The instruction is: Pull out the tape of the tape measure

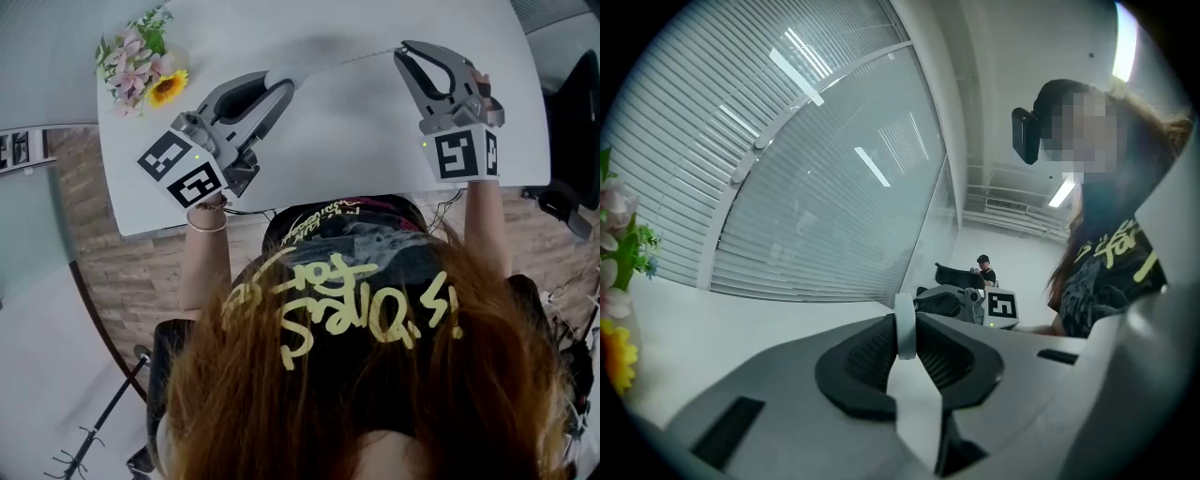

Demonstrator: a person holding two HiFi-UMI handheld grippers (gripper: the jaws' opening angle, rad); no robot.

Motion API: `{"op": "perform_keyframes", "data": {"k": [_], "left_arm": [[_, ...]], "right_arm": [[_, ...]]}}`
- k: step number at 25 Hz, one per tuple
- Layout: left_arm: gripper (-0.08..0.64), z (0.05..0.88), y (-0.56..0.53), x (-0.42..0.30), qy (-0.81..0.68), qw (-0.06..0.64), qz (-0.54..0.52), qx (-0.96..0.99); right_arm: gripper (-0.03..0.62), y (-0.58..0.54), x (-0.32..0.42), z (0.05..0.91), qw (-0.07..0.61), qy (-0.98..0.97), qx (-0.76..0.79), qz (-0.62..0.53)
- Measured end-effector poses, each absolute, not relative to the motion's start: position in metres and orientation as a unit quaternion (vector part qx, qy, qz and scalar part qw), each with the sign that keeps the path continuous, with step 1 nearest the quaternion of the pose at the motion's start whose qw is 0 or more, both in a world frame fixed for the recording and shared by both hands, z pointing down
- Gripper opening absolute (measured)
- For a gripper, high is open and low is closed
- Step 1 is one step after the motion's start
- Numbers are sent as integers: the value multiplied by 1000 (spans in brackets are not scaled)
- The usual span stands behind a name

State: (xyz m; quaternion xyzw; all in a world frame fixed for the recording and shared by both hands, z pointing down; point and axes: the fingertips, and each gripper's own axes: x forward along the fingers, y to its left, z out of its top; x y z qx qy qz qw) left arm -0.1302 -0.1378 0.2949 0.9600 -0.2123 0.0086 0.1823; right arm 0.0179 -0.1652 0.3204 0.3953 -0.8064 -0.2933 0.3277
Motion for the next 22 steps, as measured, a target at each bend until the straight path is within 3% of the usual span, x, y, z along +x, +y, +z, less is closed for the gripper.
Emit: {"op": "perform_keyframes", "data": {"k": [22], "left_arm": [[61,293,-137,-133,-223,183,7,958]], "right_arm": [[61,-173,48,317,332,-790,425,-293]]}}
